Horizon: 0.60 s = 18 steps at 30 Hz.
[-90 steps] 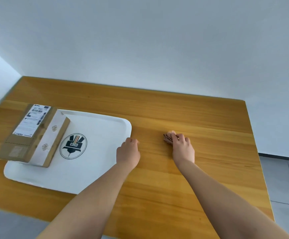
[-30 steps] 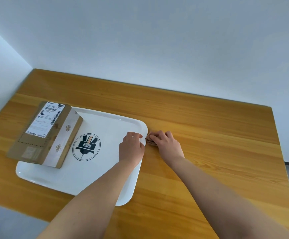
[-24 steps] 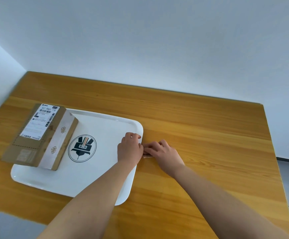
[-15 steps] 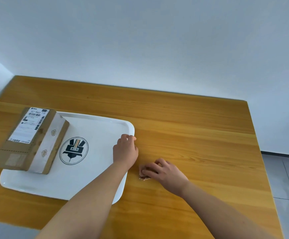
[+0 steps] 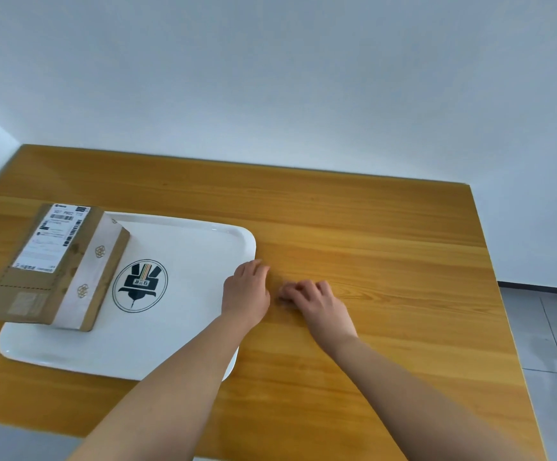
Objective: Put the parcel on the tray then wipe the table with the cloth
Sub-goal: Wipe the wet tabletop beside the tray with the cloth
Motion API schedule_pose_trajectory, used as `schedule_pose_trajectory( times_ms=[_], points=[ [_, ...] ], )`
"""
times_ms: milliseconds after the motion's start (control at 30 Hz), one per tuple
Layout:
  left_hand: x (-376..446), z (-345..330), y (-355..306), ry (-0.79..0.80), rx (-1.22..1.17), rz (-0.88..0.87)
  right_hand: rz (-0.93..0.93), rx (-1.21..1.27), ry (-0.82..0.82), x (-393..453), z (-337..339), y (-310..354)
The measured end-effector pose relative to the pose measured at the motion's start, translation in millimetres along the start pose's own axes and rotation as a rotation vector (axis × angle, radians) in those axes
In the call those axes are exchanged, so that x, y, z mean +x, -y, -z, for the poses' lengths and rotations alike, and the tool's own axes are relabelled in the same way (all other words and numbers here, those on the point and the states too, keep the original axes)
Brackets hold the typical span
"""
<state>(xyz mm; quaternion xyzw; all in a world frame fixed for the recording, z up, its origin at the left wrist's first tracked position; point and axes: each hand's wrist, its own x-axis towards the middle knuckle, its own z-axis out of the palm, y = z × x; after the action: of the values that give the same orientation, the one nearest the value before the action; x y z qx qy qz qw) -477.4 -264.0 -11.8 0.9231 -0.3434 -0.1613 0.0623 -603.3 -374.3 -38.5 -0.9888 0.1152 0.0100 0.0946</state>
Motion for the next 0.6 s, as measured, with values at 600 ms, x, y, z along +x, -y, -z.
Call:
schedule_pose_trajectory(
  times_ms=[600],
  points=[
    [0.2, 8.4, -12.8, 0.064, 0.017, -0.11, -0.136, -0.072, 0.035, -32.6, 10.8, -17.4]
  ],
)
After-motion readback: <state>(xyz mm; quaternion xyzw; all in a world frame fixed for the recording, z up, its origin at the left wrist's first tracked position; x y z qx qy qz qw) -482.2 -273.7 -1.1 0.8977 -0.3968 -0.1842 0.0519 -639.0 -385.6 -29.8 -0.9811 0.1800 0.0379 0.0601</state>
